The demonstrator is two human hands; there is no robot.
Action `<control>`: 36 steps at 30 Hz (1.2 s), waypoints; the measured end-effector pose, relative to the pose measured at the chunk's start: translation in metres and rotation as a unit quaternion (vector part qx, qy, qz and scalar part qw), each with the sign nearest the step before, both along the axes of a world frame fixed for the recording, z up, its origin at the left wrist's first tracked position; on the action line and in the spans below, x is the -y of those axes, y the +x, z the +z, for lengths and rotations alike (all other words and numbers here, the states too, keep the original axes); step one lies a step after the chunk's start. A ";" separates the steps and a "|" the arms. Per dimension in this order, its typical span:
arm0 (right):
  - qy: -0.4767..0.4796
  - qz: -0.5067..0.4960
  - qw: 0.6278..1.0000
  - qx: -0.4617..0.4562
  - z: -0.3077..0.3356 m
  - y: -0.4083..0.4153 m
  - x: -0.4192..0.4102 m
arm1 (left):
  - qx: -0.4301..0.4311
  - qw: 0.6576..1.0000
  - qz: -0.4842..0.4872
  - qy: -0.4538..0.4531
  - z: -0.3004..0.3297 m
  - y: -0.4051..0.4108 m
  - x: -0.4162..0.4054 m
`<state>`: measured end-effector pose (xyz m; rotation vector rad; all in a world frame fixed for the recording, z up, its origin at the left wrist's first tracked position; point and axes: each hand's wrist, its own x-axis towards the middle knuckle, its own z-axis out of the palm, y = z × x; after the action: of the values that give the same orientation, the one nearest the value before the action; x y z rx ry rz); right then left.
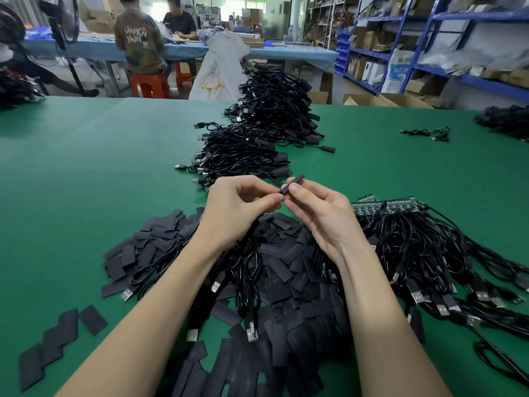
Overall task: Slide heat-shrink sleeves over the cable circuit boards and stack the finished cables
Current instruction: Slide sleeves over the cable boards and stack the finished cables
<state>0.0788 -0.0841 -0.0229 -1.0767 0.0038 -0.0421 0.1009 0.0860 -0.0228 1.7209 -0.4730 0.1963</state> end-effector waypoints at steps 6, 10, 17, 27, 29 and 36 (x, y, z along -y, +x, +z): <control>-0.051 -0.043 0.997 0.050 -0.001 0.000 -0.006 | -0.030 0.999 0.009 -0.018 0.001 -0.001 0.003; -0.041 -0.052 0.997 0.039 -0.003 0.001 -0.009 | -0.035 0.999 0.028 -0.014 0.002 -0.001 0.002; -0.014 -0.072 0.997 0.010 -0.004 0.005 -0.010 | -0.024 0.999 0.024 0.027 0.005 -0.002 0.004; 0.094 -0.068 0.993 0.012 0.001 0.008 -0.016 | 0.076 0.984 0.028 0.157 0.050 0.018 0.000; 0.086 -0.067 0.994 0.013 0.000 0.007 -0.013 | 0.125 0.969 0.027 0.209 0.074 0.036 -0.002; 0.043 -0.101 0.993 -0.040 -0.006 0.005 0.000 | 0.234 0.886 0.022 0.400 0.074 0.109 0.006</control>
<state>0.0842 -0.0840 -0.0287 -0.9876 0.1859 -0.1802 0.2098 0.0805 0.0509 2.5078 -0.9655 0.5095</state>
